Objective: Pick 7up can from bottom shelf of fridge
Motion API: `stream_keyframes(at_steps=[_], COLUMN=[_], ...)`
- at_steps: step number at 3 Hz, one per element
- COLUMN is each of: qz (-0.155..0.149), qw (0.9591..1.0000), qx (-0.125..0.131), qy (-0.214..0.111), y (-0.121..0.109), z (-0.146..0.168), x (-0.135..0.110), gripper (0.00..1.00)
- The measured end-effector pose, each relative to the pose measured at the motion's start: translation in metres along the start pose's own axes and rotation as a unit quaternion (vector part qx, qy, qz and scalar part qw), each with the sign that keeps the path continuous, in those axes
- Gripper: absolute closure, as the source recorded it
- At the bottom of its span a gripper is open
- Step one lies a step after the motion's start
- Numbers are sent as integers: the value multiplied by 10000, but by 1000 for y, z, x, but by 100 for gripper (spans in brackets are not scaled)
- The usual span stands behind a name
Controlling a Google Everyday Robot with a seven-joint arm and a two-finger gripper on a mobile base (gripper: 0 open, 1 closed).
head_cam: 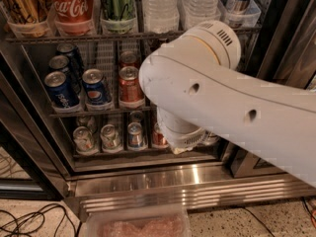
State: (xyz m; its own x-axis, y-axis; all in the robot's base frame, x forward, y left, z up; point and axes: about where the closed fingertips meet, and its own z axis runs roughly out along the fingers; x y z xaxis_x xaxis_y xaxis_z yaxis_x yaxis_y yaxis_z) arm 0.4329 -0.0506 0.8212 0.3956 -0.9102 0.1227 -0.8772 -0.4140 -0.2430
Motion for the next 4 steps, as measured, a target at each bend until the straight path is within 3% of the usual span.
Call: stream_keyframes(at_steps=[1,2,3,4], qz=[-652,-1443,-2290,-3048], qw=[9977,9887,9704,9459], qx=[157,380,472,486], qy=[129,-151,-605,-1001], y=[-7,-25,-40,-46], z=[25,51,70,89], x=[-5,-20,-50,-89], gripper=[100,100,100,100])
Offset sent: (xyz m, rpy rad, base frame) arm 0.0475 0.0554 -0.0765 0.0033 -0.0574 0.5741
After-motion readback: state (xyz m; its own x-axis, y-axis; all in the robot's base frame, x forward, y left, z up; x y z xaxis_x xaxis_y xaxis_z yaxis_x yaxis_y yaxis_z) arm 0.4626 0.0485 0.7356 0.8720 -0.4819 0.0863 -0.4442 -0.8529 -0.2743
